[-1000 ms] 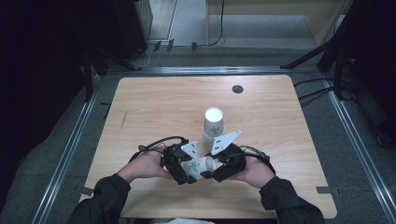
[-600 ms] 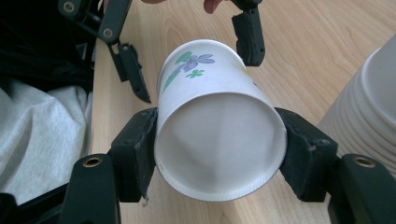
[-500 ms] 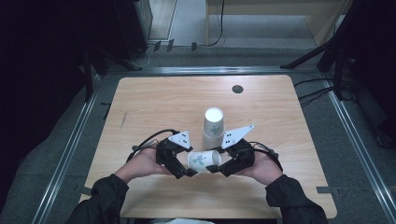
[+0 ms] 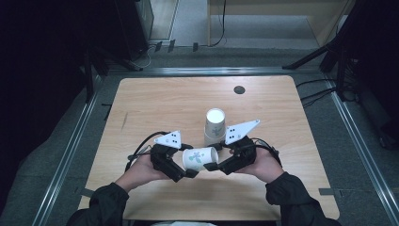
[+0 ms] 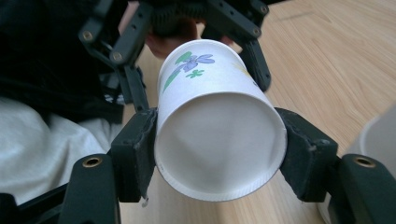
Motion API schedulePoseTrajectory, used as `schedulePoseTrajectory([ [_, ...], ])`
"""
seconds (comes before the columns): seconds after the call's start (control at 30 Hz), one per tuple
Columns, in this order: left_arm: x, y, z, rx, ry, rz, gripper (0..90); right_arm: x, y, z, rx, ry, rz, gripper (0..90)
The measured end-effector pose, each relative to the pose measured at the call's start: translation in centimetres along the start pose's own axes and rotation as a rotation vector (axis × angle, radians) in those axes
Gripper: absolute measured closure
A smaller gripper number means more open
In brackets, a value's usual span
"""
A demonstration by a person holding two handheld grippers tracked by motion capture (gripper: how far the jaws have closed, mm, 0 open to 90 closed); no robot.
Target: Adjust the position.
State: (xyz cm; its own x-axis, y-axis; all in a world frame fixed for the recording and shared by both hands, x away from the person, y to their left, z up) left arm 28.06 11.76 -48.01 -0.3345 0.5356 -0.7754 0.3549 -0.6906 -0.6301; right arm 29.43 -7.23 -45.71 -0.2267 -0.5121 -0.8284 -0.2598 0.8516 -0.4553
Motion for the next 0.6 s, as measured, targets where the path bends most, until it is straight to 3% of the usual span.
schedulePoseTrajectory([
  [0.17,-0.11,-0.33,0.29,0.029,-0.023,0.045,8.7,-0.67,0.21,-0.34,-0.053,-0.017,0.033,35.1],
  [0.33,-0.19,-0.85,0.21,0.067,-0.025,0.089,19.5,-0.69,0.06,-0.43,-0.066,-0.012,0.04,35.2],
  [0.6,-0.12,-1.03,0.29,0.068,0.015,0.059,24.5,-0.63,0.2,-0.43,-0.077,-0.019,0.037,33.7],
])
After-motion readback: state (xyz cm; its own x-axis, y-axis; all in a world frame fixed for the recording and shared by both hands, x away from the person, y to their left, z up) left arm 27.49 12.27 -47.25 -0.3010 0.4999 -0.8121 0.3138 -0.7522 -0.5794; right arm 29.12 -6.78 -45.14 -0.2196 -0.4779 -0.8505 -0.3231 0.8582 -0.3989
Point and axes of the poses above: each handheld gripper's, and its own axes: y roughly forward along the jaws, x roughly out of its underside, z roughly to its right, the point moved 4 cm from there along y, roughly forward along the jaws, and after that the axes turned 15 degrees about -x, right-handed, at the moved point
